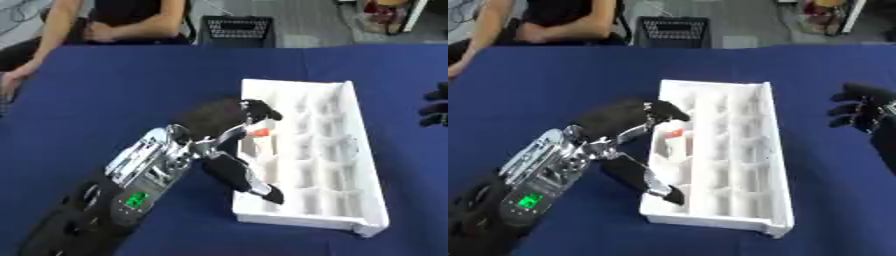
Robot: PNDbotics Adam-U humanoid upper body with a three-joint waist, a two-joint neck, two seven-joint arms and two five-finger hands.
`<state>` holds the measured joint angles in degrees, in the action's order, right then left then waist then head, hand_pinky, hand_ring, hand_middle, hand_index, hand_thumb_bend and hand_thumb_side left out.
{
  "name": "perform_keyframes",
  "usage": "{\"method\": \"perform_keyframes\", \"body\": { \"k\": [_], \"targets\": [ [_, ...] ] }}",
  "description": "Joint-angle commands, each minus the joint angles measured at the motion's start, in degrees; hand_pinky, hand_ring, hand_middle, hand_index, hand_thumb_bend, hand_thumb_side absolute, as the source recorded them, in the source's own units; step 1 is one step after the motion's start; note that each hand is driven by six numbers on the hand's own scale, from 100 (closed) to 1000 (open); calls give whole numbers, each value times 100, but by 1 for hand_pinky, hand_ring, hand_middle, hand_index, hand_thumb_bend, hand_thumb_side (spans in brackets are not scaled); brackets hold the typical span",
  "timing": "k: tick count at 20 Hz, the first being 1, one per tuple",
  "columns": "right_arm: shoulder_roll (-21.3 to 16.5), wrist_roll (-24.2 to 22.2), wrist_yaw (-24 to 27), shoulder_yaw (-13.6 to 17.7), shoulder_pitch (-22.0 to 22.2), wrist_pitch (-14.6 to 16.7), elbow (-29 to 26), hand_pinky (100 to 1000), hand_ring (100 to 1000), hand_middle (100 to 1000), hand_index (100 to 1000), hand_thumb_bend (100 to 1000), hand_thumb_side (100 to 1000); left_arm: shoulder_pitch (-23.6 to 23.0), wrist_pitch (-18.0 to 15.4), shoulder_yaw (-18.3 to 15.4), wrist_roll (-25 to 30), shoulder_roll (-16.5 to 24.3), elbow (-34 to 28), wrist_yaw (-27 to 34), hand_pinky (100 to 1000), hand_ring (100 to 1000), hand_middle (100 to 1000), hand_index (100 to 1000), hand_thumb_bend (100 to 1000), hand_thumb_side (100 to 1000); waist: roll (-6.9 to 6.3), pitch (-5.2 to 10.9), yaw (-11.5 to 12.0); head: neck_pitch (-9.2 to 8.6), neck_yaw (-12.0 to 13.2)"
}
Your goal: Pick up objects on the table and place them in the box.
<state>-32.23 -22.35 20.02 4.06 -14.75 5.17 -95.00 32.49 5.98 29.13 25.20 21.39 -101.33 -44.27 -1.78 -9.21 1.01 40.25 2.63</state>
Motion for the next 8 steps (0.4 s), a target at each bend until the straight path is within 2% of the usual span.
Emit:
{"method": "perform_keyframes", "body": {
  "k": [1,6,8],
  "targets": [
    [-99,-2,-5,45,-62,12,-67,657,702,735,864,100,931,12,19,-131,-45,75,-177,-23,951,822,852,948,1000,683,15,91,5,-45,51],
    [-100,14,-11,62,-45,15,-65,657,702,735,864,100,931,-214,236,-509,-450,103,-576,179,955,821,852,954,1000,659,18,87,24,-49,19],
    [-101,23,-12,73,-36,17,-65,657,702,735,864,100,931,-351,412,-779,-723,127,-808,403,959,821,851,957,1000,632,21,85,48,-55,-11]
  ]
}}
